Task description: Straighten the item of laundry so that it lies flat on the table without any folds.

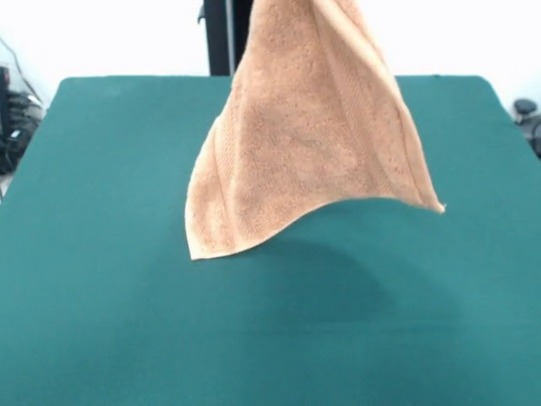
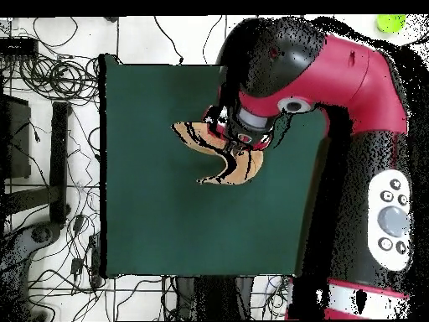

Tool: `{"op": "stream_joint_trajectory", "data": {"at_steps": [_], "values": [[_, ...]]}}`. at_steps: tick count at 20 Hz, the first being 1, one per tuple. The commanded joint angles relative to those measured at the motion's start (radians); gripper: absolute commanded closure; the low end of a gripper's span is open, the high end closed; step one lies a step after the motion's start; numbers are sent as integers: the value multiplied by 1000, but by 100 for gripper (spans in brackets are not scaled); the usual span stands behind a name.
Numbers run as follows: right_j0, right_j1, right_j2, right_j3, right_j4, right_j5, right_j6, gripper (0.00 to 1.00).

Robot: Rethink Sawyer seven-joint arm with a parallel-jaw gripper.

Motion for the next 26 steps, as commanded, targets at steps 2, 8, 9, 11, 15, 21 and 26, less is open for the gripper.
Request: {"op": "stream_joint_trajectory", "data": {"at_steps": [2,8,9,11,15,21,26], "values": [[45,138,96,-246,-59,211,73,100],[55,168,75,-285,-59,199,64,100],[55,179,76,-311,-62,222,61,100],[54,202,84,-365,-63,274,61,100],[53,247,95,-457,-60,340,63,100],[64,301,106,-582,-71,441,64,100],[70,341,129,-685,-108,538,38,100]]}}
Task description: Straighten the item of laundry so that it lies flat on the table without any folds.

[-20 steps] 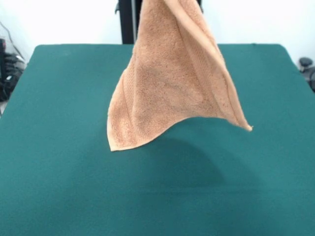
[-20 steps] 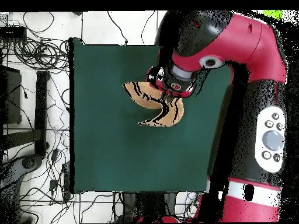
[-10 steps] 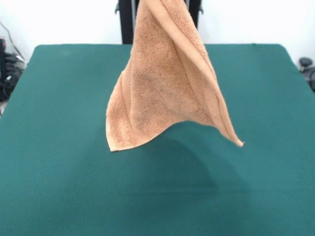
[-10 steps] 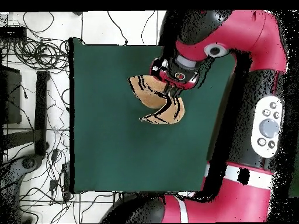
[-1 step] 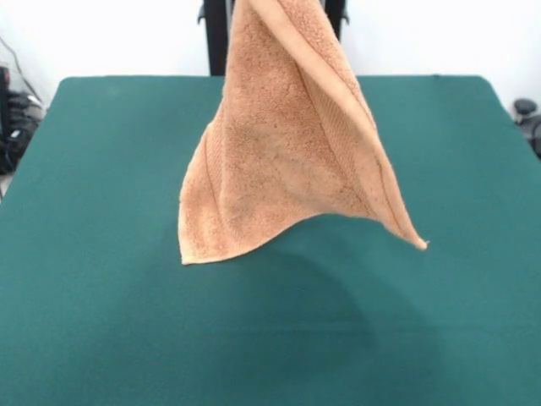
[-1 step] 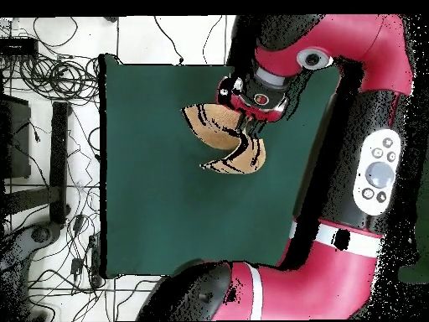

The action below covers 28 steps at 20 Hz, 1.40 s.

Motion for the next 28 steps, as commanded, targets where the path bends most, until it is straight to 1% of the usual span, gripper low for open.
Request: {"op": "stream_joint_trajectory", "data": {"at_steps": [1,4,6,9,15,17,21,24,28], "values": [[47,56,127,-153,-60,196,38,100],[46,64,142,-188,-87,233,20,100],[47,66,155,-199,-96,245,34,100],[50,64,164,-200,-105,232,43,100],[62,57,117,-141,-79,94,52,100],[64,46,98,-92,-53,18,65,100],[70,13,55,21,-33,-139,62,100],[69,10,52,33,-35,-157,64,100],[70,40,69,-28,-54,-113,64,100]]}}
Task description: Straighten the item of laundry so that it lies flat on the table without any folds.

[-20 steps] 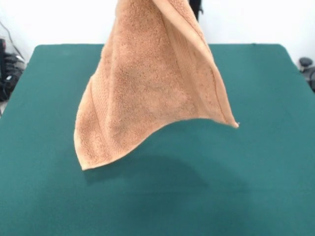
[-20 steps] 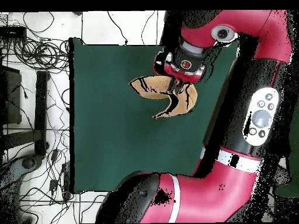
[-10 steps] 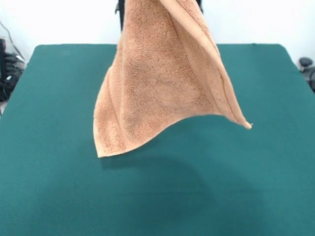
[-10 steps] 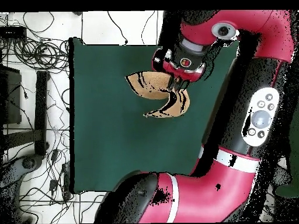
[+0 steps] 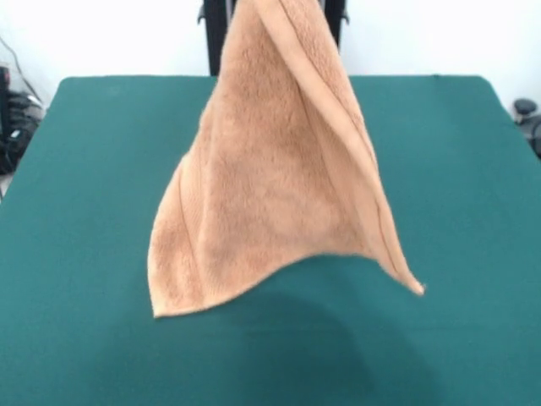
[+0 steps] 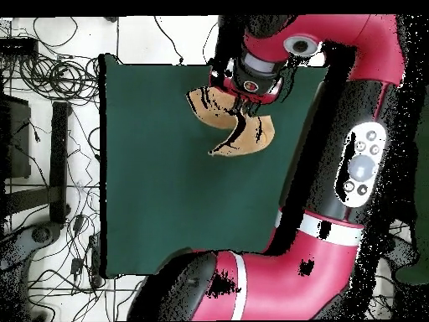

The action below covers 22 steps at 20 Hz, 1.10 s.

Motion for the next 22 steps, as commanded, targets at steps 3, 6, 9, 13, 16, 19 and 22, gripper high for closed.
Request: {"op": "stream_joint_trajectory", "data": {"at_steps": [3,6,9,13,16,19,22], "values": [[35,16,43,90,-10,-42,66,100],[33,36,57,63,-16,-45,72,100],[34,37,55,78,-9,-80,72,100],[40,0,24,173,14,-181,83,100],[43,-42,0,281,27,-292,83,100],[42,-95,-19,409,37,-416,86,100],[43,-135,-32,507,33,-521,91,100]]}}
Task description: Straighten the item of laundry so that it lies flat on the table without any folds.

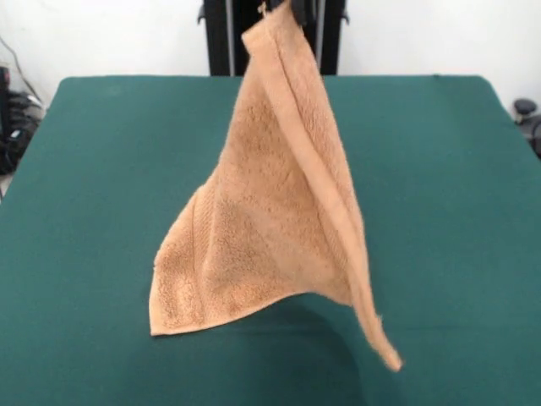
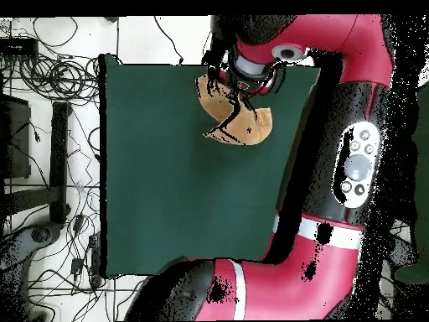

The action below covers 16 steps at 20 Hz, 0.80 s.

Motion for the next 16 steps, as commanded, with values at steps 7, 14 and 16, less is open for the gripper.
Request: {"op": "stream_joint_trajectory", "data": {"at_steps": [7,14,16], "values": [[36,-103,-20,430,14,-354,86,100],[37,-114,-23,473,6,-413,80,100],[43,-117,-29,486,0,-432,90,100]]}}
